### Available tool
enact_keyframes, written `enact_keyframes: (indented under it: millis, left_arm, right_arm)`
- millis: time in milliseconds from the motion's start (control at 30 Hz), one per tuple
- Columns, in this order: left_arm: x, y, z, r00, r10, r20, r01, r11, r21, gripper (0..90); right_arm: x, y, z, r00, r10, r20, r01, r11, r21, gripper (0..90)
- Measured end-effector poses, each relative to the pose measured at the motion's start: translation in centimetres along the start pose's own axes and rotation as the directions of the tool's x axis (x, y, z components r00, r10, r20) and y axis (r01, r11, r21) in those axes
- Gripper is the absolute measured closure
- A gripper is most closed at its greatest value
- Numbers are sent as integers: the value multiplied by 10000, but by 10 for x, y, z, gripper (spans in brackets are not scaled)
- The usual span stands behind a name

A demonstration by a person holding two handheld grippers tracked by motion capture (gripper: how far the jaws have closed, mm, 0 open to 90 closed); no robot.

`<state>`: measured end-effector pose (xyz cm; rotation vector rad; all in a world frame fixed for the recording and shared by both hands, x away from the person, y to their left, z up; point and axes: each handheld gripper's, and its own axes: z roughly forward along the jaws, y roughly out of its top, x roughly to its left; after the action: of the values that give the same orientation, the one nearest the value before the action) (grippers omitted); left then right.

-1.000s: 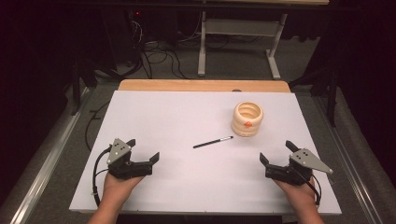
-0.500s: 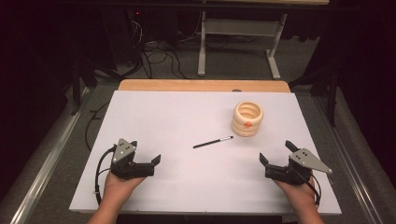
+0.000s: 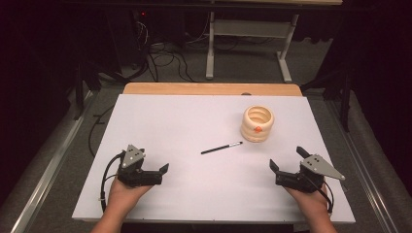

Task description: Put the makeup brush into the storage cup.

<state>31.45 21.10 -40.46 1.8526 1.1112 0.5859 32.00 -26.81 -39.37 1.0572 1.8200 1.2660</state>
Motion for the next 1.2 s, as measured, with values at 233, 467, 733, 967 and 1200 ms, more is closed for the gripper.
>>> enact_keyframes:
  millis: [233, 467, 733, 967, 1200]
  left_arm:
    - [-1, -1, 4, 9998, 181, -14, -180, 9990, 407, 7]
    - [-3, -3, 11, 9995, 321, 53, -325, 9920, 1223, 6]
    - [-3, -5, 15, 9996, 272, 115, -287, 9857, 1662, 6]
    - [-2, -5, 17, 9997, 190, 141, -216, 9775, 2097, 6]
    - [2, -3, 15, 9998, 168, 103, -187, 9708, 2394, 6]
  right_arm:
    - [0, 0, 1, 10000, -26, -35, 26, 10000, -8, 7]
    - [1, -1, 1, 10000, -43, 1, 43, 10000, 60, 7]
    - [3, -2, 4, 9999, -153, -72, 154, 9998, 106, 8]
    - [3, -3, 4, 9998, -164, -93, 166, 9998, 144, 8]
    - [3, -4, 4, 9998, -162, -67, 163, 9997, 168, 8]
